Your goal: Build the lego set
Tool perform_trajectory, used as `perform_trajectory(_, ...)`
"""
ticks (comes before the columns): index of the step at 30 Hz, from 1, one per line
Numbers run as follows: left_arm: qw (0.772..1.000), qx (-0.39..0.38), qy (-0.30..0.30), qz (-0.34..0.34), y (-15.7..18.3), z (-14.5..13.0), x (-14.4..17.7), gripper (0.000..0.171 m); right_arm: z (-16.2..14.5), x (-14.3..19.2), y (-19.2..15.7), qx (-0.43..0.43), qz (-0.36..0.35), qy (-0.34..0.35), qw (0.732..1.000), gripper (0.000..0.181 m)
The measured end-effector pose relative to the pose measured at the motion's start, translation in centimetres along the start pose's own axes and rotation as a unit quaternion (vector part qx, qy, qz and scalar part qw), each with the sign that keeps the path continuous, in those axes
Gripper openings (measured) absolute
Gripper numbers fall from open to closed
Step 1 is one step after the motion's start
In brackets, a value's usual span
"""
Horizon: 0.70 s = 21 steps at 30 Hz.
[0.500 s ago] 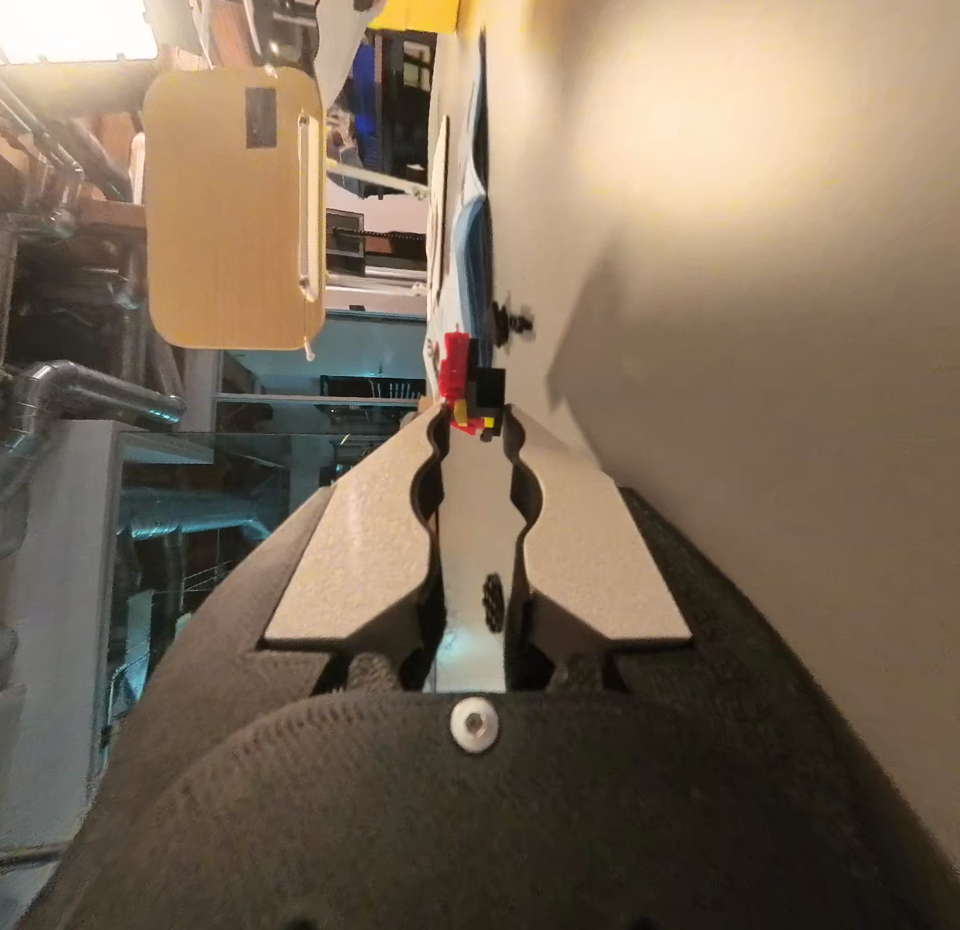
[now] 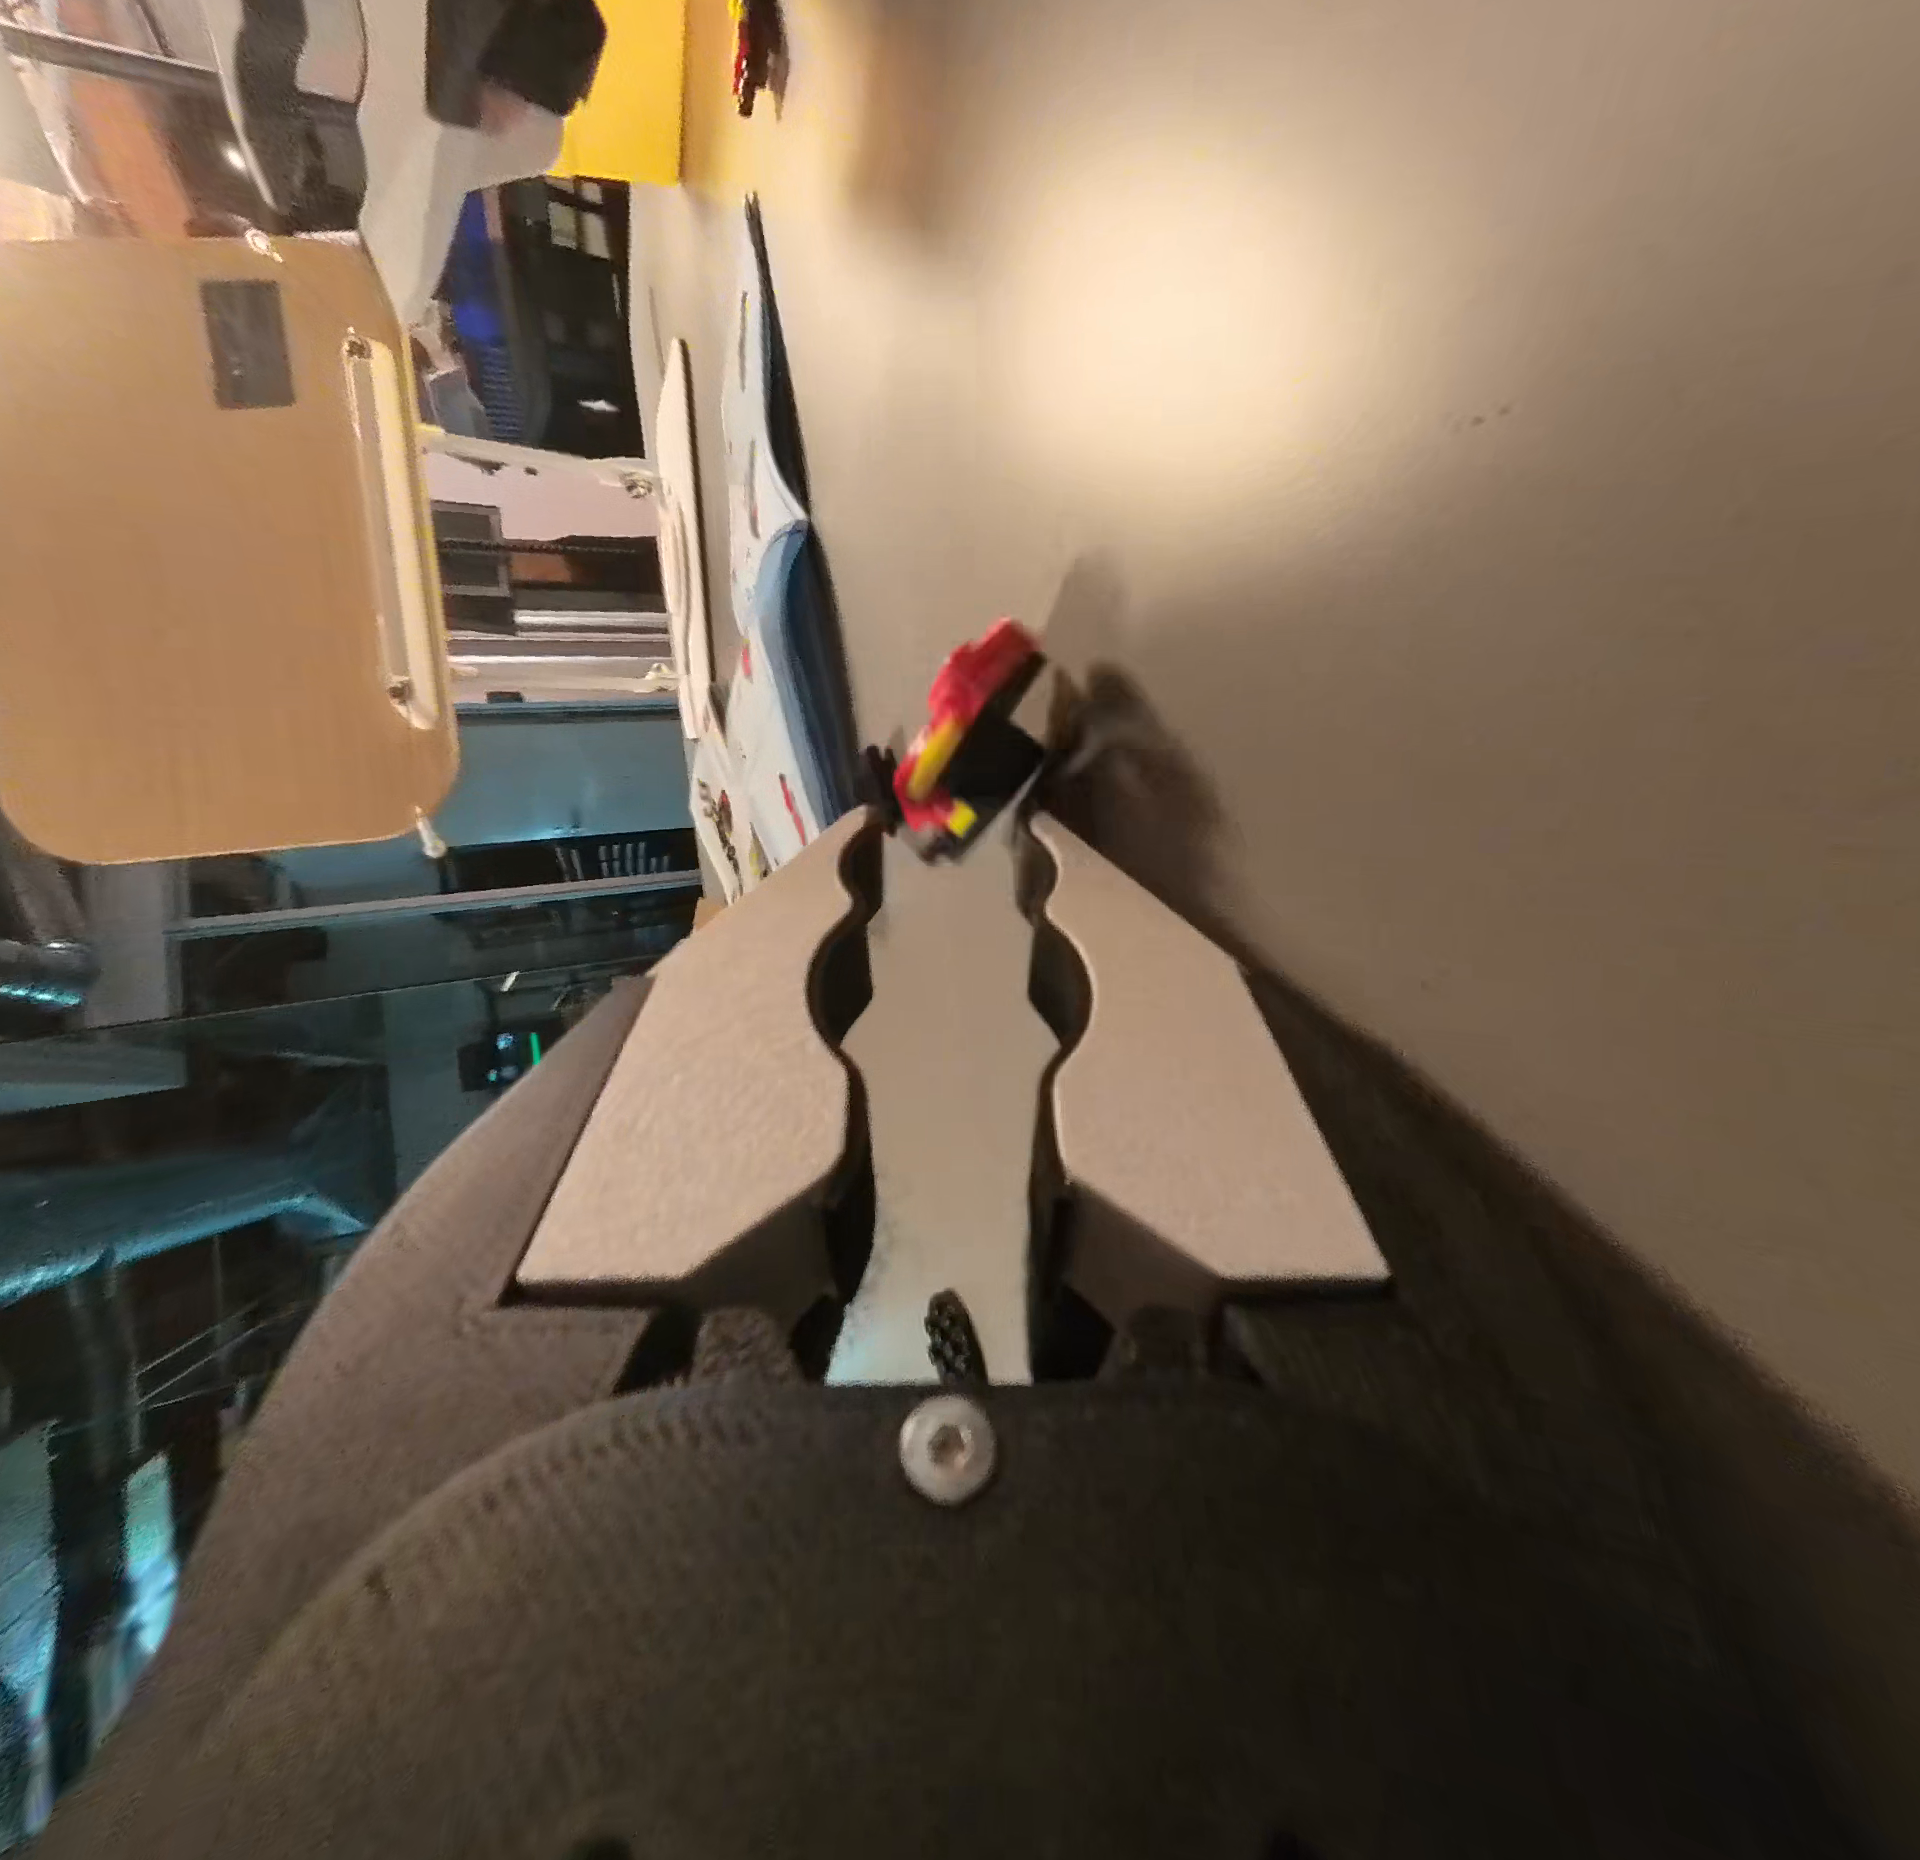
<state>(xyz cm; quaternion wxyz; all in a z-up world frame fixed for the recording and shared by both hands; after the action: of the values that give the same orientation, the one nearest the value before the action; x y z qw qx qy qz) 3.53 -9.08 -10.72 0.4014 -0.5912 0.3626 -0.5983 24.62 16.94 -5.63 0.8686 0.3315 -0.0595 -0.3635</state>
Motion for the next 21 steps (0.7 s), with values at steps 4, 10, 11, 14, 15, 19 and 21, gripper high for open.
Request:
perform_trajectory(4,0.998,0.053,-0.005,-0.017,-0.8,-0.9,0.4,0.044,-0.1,0.0,0.2,-0.017,0.004,0.008,1.0,0.043)
perform_trajectory(10,0.978,0.208,-0.01,0.032,-2.0,-4.2,0.7,0.08,0.1,0.2,0.4,-0.038,0.006,0.026,0.999,0.056)
perform_trajectory(11,0.969,0.24,-0.003,0.053,-2.4,-4.6,0.8,0.084,0.2,0.4,0.3,-0.041,0.006,0.03,0.999,0.06)
perform_trajectory(14,0.933,0.336,0.028,0.124,-3.8,-4.9,1.2,0.098,1.2,1.4,-0.3,-0.061,0.015,0.036,0.997,0.071)
perform_trajectory(15,0.921,0.361,0.028,0.146,-4.2,-4.7,1.2,0.1,1.8,1.9,-0.8,-0.07,0.024,0.04,0.996,0.073)
perform_trajectory(19,0.885,0.427,0.02,0.186,-5.1,-2.8,0.9,0.105,4.3,4.6,-3.2,-0.076,0.061,0.044,0.994,0.077)
perform_trajectory(21,0.875,0.453,0.042,0.165,-5.2,-1.8,0.8,0.102,5.3,6.0,-4.2,-0.085,0.077,0.04,0.993,0.077)
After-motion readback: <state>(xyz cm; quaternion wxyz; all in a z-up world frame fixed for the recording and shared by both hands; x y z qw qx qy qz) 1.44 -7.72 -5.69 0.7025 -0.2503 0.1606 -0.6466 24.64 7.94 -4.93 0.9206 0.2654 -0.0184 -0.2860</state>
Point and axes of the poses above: each gripper's, where its closed fingertips meet, x back along the fingers, z out of its top, y = z × x across the jaws, the point moved 10 cm from there along x, back along the fingers, and after that the axes turned 12 degrees about -y, right-handed, at the moved point
